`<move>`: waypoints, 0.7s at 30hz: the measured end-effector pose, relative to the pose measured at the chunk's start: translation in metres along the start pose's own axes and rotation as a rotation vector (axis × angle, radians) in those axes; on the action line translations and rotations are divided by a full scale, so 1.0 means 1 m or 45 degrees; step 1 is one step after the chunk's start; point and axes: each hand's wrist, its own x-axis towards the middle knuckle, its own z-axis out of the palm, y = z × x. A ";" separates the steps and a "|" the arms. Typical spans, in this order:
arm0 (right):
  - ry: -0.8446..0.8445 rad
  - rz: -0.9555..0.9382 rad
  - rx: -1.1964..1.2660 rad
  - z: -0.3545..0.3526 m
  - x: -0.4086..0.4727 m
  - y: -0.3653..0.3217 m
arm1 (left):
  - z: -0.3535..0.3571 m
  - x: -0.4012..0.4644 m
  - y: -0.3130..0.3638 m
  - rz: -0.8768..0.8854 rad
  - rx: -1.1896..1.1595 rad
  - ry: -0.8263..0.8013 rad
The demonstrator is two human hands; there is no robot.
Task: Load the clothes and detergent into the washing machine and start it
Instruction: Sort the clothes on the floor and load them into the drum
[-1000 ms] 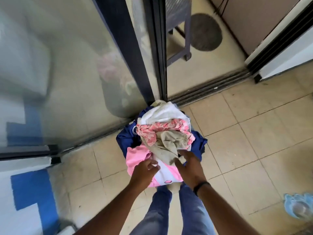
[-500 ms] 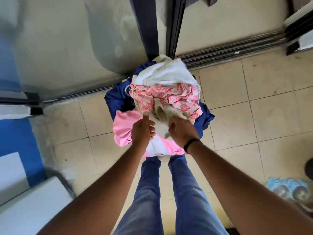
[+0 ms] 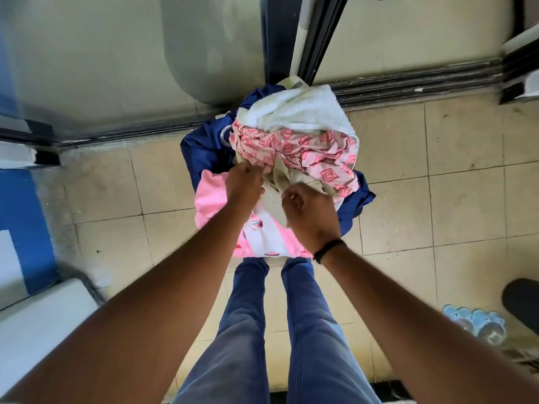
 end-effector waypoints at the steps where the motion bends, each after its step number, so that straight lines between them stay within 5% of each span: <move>1: 0.098 -0.046 0.005 -0.005 0.010 -0.007 | 0.001 -0.002 0.002 0.042 -0.002 0.029; 4: 0.201 -0.081 0.001 -0.019 0.041 -0.024 | 0.001 -0.034 0.003 0.217 -0.057 0.048; 10: -0.609 0.247 -0.219 -0.009 0.067 -0.042 | 0.002 -0.146 -0.025 0.724 0.134 -0.250; 15: -0.703 0.190 -0.728 0.009 0.050 -0.022 | -0.011 -0.171 -0.056 0.643 0.117 -0.327; 21: -0.580 0.177 -0.240 0.005 0.011 -0.003 | -0.035 -0.119 -0.047 0.261 -0.042 0.027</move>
